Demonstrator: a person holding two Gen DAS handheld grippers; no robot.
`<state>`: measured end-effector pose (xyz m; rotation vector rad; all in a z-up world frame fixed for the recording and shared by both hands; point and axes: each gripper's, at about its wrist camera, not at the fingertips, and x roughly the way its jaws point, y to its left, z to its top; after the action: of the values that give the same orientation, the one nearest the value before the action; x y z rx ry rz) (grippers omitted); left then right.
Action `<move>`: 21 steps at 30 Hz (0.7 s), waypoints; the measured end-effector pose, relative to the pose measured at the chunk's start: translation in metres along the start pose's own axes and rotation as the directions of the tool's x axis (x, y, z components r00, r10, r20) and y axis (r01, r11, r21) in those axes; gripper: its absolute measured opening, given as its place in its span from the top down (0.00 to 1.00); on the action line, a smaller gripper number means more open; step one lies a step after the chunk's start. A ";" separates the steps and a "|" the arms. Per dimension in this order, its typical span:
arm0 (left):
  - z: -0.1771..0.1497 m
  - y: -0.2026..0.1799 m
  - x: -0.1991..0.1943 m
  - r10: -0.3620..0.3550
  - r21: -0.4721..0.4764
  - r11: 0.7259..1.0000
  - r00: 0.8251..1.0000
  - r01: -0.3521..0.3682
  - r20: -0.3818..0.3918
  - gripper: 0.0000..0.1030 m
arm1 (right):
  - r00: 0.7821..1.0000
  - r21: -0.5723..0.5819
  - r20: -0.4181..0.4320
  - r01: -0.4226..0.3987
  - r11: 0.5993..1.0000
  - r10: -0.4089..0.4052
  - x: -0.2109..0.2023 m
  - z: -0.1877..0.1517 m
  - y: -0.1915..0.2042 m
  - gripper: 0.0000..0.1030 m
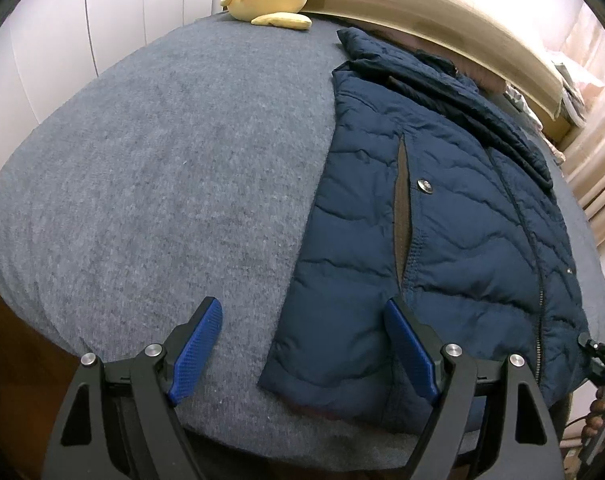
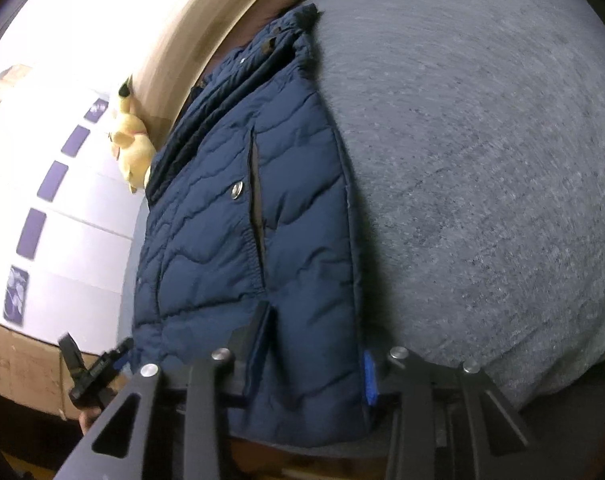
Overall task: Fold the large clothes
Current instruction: 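Grasp the folded jacket edge with both tools and fold it lengthwise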
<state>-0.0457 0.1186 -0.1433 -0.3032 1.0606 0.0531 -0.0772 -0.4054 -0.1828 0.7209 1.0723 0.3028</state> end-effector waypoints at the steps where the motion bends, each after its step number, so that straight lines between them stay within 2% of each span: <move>1: -0.001 0.001 -0.003 -0.009 -0.005 1.000 1.000 0.009 0.002 0.19 | 1.000 0.004 0.002 -0.005 1.000 0.005 -0.003 0.000 -0.002 0.59; 4: -0.006 0.012 -0.014 -0.050 -0.043 0.998 0.999 0.051 0.018 0.19 | 1.000 0.012 0.003 -0.028 1.000 0.028 -0.011 -0.003 -0.007 0.55; 7: -0.008 0.016 -0.006 -0.058 -0.062 0.996 0.998 0.057 -0.018 0.19 | 0.998 0.028 -0.004 -0.055 0.998 0.055 -0.008 -0.007 -0.012 0.55; 10: -0.011 0.010 -0.006 -0.062 -0.034 0.998 0.998 0.062 -0.020 0.21 | 0.998 0.022 -0.020 -0.065 0.998 0.065 -0.005 -0.008 -0.010 0.55; 11: -0.012 0.009 -0.005 -0.069 -0.027 0.997 0.997 0.068 -0.027 0.27 | 0.997 0.020 -0.025 -0.068 0.997 0.068 -0.005 -0.008 -0.010 0.56; 12: -0.013 0.009 -0.004 -0.078 -0.025 0.997 0.996 0.077 -0.034 0.48 | 0.997 0.020 -0.026 -0.070 0.997 0.070 -0.005 -0.008 -0.009 0.60; 13: -0.013 0.009 -0.004 -0.090 -0.026 0.996 0.995 0.089 -0.041 0.65 | 0.997 0.020 -0.034 -0.069 0.997 0.070 -0.005 -0.008 -0.010 0.65; 14: -0.014 0.010 -0.003 -0.096 -0.034 0.995 0.994 0.094 -0.050 0.68 | 0.997 0.020 -0.040 -0.071 0.997 0.072 -0.003 -0.008 -0.008 0.72; 15: -0.014 0.010 -0.004 -0.105 -0.037 0.994 0.993 0.103 -0.051 0.79 | 0.996 0.022 -0.047 -0.079 0.997 0.080 -0.002 -0.009 -0.008 0.77; 17: -0.014 0.013 -0.004 -0.133 -0.046 0.990 0.989 0.131 -0.060 0.84 | 0.996 0.009 -0.054 -0.072 0.997 0.072 -0.002 -0.010 -0.004 0.79; 21: -0.017 0.008 -0.010 -0.126 -0.020 0.992 0.991 0.126 -0.046 0.87 | 0.997 -0.016 -0.047 -0.062 0.998 0.061 -0.008 -0.012 0.002 0.82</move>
<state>-0.0664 0.1229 -0.1436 -0.3882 1.0863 -0.0585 -0.0915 -0.4037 -0.1794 0.7355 1.0915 0.3830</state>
